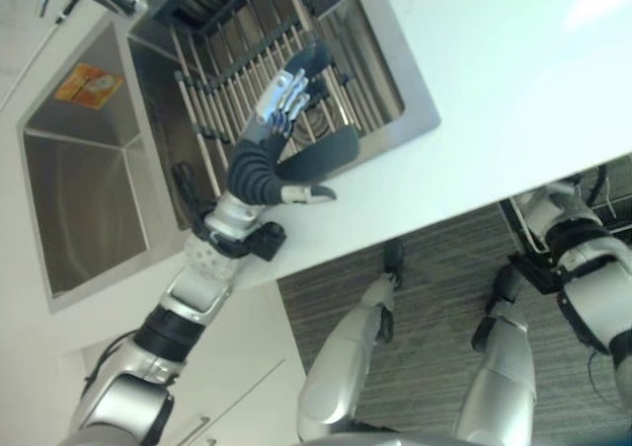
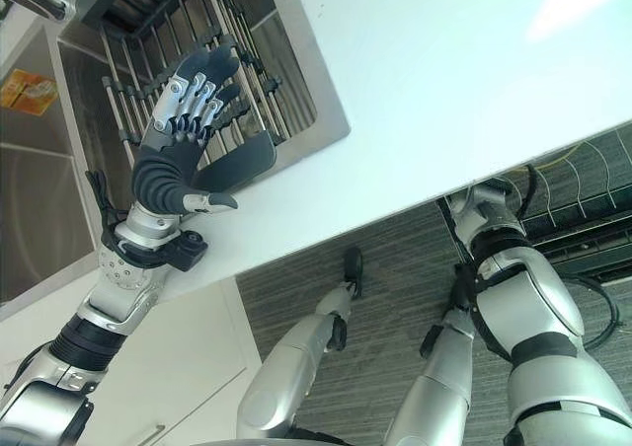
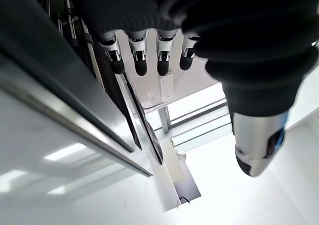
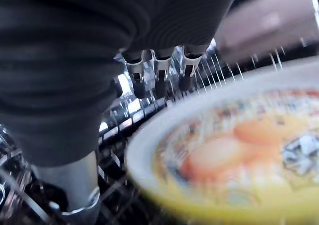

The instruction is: Place the dishes in the dishwasher.

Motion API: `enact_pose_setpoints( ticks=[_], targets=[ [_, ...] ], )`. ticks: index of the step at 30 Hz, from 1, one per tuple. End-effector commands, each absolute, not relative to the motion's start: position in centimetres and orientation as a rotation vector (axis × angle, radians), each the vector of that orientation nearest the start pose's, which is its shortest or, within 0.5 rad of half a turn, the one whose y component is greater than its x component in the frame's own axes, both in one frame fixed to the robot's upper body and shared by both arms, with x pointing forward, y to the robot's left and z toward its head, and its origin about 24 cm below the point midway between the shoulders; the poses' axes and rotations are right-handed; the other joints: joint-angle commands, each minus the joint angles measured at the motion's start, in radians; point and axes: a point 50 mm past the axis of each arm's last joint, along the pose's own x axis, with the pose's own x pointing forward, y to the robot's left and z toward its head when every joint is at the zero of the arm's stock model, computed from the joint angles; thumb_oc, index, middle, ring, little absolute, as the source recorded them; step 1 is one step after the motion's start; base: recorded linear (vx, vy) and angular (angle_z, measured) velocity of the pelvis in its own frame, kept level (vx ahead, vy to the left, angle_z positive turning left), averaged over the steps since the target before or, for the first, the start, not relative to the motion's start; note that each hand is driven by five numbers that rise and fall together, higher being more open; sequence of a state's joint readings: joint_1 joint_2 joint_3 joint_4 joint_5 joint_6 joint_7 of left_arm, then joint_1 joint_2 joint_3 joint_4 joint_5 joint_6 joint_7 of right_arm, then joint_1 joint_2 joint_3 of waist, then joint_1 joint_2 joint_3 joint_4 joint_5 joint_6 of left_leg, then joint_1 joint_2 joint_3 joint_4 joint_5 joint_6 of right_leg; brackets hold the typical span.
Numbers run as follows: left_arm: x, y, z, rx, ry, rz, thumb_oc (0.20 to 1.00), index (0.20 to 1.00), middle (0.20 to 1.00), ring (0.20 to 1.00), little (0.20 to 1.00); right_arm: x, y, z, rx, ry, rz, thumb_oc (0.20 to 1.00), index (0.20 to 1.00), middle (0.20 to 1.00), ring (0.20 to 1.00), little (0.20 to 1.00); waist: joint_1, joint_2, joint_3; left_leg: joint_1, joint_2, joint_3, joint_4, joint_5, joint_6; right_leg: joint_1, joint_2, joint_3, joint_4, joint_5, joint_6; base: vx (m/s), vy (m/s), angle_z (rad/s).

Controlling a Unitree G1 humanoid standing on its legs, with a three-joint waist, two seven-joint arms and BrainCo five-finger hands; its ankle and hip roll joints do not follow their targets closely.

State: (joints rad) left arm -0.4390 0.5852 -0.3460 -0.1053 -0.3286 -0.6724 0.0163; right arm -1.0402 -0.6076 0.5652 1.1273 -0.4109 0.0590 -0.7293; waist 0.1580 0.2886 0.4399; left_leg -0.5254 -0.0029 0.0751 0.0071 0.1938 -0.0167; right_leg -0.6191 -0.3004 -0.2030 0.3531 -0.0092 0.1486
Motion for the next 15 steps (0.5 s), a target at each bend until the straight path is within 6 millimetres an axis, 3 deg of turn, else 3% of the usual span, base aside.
enact_pose_setpoints(
  ticks=[1, 12, 15],
  targets=[
    [27.8, 10.4, 19.9, 0.099, -0.944, -0.548, 1.0, 1.0, 1.0, 1.0, 1.0, 39.8, -25.7, 22.8, -1.311, -0.371, -0.739, 1.0, 1.0, 1.0, 1.0, 1.0, -0.003, -0.034, 0.08, -0.037, 0.002, -0.001, 0.102, -0.079, -0.008, -0.03, -0.018, -0.027, -0.061, 0.115, 0.017, 0.01, -0.024, 0.05],
    [27.8, 10.4, 19.5, 0.092, -0.925, -0.534, 1.0, 1.0, 1.0, 1.0, 1.0, 39.3, -26.0, 21.9, -1.184, -0.352, -0.836, 1.0, 1.0, 1.0, 1.0, 1.0, -0.015, -0.046, 0.08, -0.022, 0.009, 0.007, 0.104, -0.083, -0.008, -0.019, -0.01, -0.022, -0.057, 0.113, 0.016, 0.0, -0.002, 0.0],
    [27.6, 10.3, 19.2, 0.072, -0.916, -0.523, 1.0, 1.0, 1.0, 1.0, 1.0, 38.8, -26.5, 20.7, -0.979, -0.339, -0.898, 1.0, 1.0, 1.0, 1.0, 1.0, -0.023, -0.044, 0.08, -0.01, 0.012, 0.013, 0.104, -0.088, -0.007, -0.012, -0.006, -0.013, -0.056, 0.107, 0.014, 0.02, 0.031, 0.0]
  ],
)
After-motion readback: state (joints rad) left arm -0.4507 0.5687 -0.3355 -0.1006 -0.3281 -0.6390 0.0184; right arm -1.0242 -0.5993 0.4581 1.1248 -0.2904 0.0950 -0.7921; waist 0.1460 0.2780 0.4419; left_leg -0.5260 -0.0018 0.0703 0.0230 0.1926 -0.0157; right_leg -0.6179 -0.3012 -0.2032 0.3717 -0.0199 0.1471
